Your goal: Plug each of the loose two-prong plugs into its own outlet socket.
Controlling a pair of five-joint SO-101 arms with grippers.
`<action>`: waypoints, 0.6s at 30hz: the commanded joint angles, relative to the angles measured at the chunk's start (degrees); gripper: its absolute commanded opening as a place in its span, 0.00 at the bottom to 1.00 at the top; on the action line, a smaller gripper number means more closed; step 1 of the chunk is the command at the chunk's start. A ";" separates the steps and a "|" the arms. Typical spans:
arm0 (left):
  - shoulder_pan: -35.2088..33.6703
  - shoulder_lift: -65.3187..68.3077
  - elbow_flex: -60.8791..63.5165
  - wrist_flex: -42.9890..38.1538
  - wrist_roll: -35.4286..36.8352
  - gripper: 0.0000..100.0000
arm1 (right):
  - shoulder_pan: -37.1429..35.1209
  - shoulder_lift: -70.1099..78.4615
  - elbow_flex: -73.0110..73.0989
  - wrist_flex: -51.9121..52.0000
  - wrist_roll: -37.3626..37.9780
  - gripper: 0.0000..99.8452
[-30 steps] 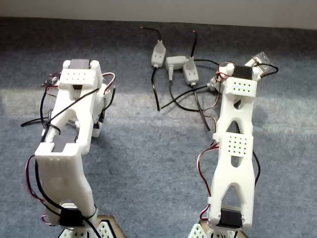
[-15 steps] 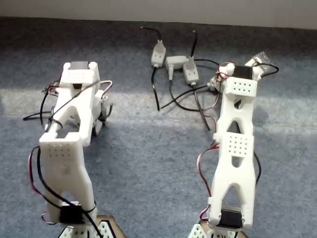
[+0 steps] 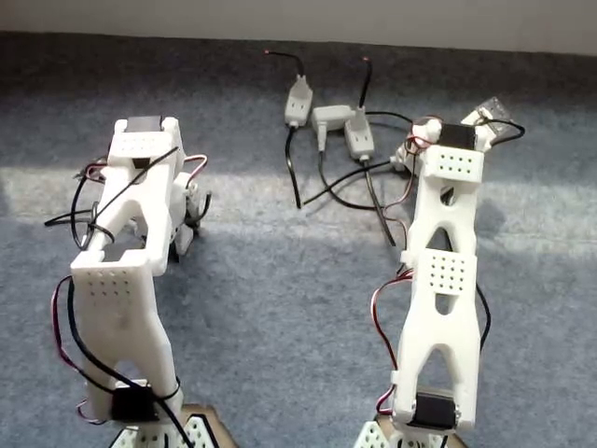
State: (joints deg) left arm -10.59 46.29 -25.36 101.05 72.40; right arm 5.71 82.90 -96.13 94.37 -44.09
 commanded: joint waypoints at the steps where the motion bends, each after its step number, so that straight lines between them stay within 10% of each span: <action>1: -1.98 4.09 -0.84 -1.05 0.00 0.32 | 0.13 0.04 -5.14 -1.71 -0.09 0.24; 8: -1.80 4.44 -0.84 -0.97 -0.26 0.31 | 0.22 0.04 -5.14 -1.71 -0.09 0.24; 14: -1.98 4.44 -0.84 -0.88 -0.53 0.00 | 0.31 0.04 -5.14 -1.71 -0.09 0.24; 18: -1.80 4.44 -1.63 -0.62 -0.53 0.02 | 0.31 0.04 -5.14 -1.71 -0.09 0.24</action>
State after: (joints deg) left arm -10.95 49.10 -26.51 100.09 72.31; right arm 5.71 82.90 -96.13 94.37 -44.09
